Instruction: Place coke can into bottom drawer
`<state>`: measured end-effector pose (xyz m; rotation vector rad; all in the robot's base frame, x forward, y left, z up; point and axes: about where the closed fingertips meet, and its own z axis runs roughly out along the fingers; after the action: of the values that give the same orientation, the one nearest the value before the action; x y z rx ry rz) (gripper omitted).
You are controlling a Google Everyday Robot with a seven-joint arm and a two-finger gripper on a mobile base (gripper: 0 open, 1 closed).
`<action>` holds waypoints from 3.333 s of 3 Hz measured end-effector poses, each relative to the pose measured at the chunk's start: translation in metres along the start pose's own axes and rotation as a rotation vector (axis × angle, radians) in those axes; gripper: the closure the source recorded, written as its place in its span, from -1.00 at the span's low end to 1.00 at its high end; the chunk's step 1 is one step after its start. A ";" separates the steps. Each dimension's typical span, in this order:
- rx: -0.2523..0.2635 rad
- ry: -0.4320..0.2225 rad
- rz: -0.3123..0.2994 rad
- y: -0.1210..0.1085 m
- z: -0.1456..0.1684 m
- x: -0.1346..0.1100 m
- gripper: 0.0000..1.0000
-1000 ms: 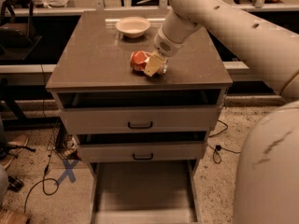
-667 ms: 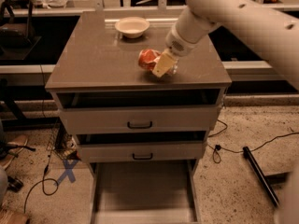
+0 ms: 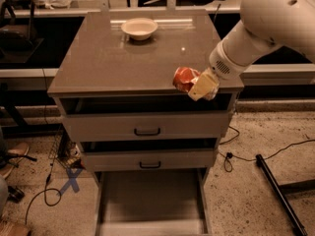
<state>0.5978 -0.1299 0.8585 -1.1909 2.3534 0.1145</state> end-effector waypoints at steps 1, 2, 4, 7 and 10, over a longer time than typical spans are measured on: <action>-0.026 0.028 0.070 0.012 0.008 0.047 1.00; -0.058 0.047 0.154 0.024 0.021 0.095 1.00; -0.120 0.020 0.144 0.030 0.059 0.115 1.00; -0.333 -0.120 0.053 0.118 0.226 0.172 1.00; -0.411 -0.086 0.126 0.164 0.324 0.196 1.00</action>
Offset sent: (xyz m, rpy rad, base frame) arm -0.0800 -0.0719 -0.1008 0.0918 0.1735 -0.1773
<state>0.5007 -0.0792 0.4604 -1.1865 2.3952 0.7073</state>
